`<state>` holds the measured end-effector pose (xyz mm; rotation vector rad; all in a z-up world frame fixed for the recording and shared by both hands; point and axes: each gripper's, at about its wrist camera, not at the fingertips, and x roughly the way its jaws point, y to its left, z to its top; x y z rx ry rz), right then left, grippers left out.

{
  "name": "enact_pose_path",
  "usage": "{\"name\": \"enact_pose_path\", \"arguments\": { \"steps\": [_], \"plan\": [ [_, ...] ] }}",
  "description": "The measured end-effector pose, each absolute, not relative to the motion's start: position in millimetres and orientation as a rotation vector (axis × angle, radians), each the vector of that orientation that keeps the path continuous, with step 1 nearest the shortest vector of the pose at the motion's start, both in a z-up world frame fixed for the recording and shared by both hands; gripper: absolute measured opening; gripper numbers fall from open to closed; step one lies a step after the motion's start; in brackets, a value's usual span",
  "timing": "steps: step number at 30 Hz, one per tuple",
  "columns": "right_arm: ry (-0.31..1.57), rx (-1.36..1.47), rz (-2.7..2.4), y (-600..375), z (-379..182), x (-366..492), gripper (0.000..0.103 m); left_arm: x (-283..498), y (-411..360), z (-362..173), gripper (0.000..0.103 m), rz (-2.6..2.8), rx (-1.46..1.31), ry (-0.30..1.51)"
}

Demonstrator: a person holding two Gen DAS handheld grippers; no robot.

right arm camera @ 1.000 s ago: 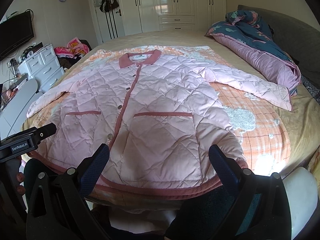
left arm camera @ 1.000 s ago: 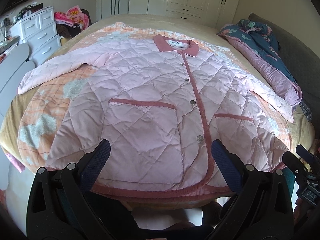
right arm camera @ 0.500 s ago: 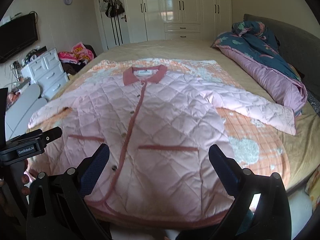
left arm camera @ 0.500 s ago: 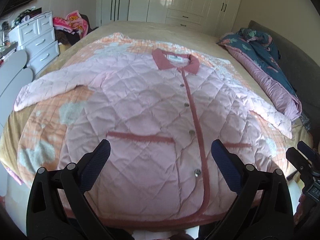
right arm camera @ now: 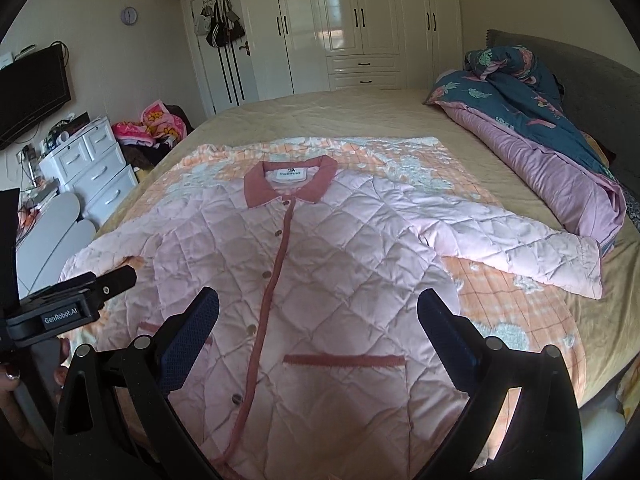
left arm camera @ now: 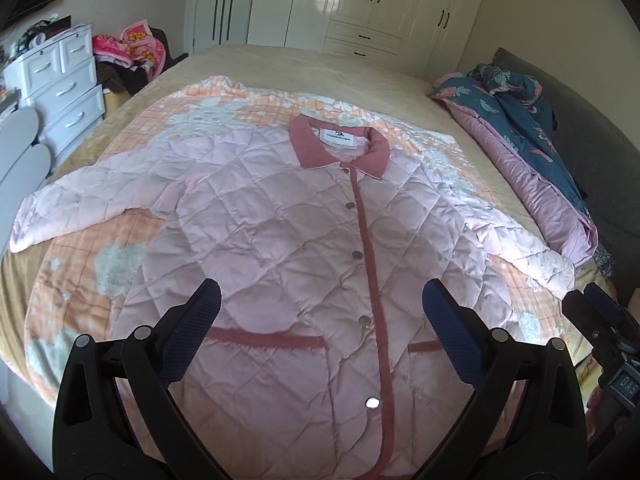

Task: Fold large clothes
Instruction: 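Move the right tool toward the jacket sleeve beside the collar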

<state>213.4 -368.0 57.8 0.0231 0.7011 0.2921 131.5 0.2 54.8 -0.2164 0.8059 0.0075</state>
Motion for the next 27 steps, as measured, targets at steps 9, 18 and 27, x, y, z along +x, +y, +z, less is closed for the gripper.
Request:
{"name": "enact_pose_path", "arguments": {
  "steps": [9, 18, 27],
  "plan": [
    [0.668, 0.075, 0.255, -374.6, 73.4, 263.3, 0.099, 172.7, 1.1, 71.2, 0.095, -0.016, -0.237, 0.776],
    [0.662, 0.171, 0.230, -388.8, 80.6, 322.6, 0.099, 224.1, 2.8, 80.5, 0.095, -0.007, -0.253, 0.783],
    [0.658, 0.267, 0.142, -414.0, 70.1, 384.1, 0.099, 269.1, -11.4, 76.2, 0.095, 0.008, -0.227, 0.790]
  ]
}}
